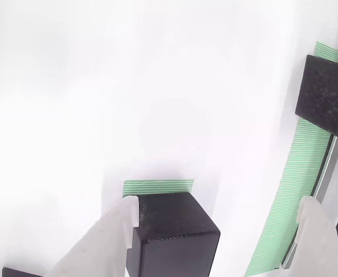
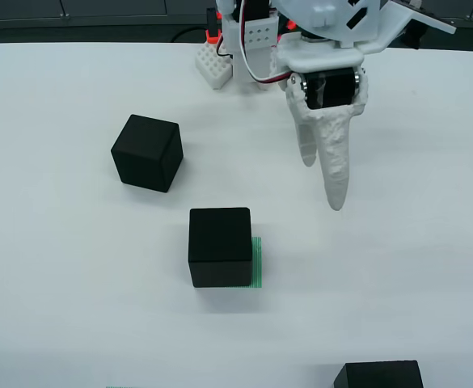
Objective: Stack 3 Blocks on the chosen place.
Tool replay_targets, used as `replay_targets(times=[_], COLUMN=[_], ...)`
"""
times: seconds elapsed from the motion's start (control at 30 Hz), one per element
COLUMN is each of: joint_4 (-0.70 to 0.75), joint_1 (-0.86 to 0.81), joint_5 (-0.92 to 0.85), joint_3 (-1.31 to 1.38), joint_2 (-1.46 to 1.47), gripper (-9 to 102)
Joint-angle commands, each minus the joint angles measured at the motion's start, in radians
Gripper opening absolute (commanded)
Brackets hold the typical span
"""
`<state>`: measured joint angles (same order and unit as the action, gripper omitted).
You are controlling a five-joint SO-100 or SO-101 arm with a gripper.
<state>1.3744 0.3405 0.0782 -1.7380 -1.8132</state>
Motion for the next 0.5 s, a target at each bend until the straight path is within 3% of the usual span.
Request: replay_targets(times=[0.0, 0.47], joint_4=[-0.032, -0.008], joint_1=[0.012, -0.003], joint_5=[0.025, 0.058], joint_3=[0.078, 0.500], joint_2=[0.043, 0.437], gripper=[33, 33])
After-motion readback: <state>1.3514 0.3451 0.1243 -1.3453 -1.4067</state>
